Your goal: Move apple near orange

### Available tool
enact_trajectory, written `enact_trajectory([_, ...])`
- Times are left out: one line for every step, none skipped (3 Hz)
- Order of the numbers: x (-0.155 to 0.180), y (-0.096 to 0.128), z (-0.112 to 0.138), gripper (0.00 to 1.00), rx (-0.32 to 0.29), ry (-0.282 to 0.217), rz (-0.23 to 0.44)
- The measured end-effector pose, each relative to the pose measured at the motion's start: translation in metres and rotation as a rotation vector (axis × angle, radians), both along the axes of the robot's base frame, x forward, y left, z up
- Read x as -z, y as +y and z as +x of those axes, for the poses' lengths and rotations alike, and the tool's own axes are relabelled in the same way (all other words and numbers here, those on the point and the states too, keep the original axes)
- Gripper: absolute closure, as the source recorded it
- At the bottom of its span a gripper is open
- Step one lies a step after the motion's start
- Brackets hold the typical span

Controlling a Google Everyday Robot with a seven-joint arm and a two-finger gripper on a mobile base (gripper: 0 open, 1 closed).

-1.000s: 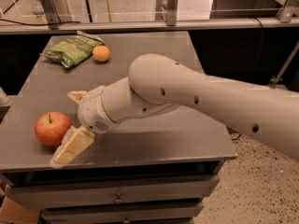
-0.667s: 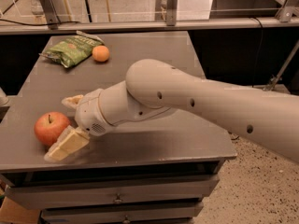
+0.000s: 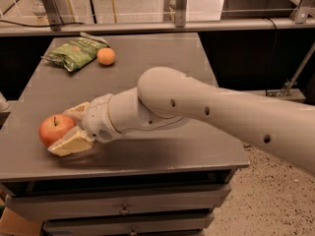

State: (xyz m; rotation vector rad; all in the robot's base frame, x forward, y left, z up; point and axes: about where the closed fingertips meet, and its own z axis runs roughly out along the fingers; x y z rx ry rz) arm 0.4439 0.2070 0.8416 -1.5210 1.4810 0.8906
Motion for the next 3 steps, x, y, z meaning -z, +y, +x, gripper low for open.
enact_trajectory([-0.01, -0.009, 0.005, 0.88, 0.022, -0.012, 0.009])
enact_trajectory([-0.018, -0.016, 0.005, 1.0, 0.042, -0.02, 0.013])
enact_trajectory([-0.027, -0.023, 0.007, 1.0, 0.056, -0.032, 0.015])
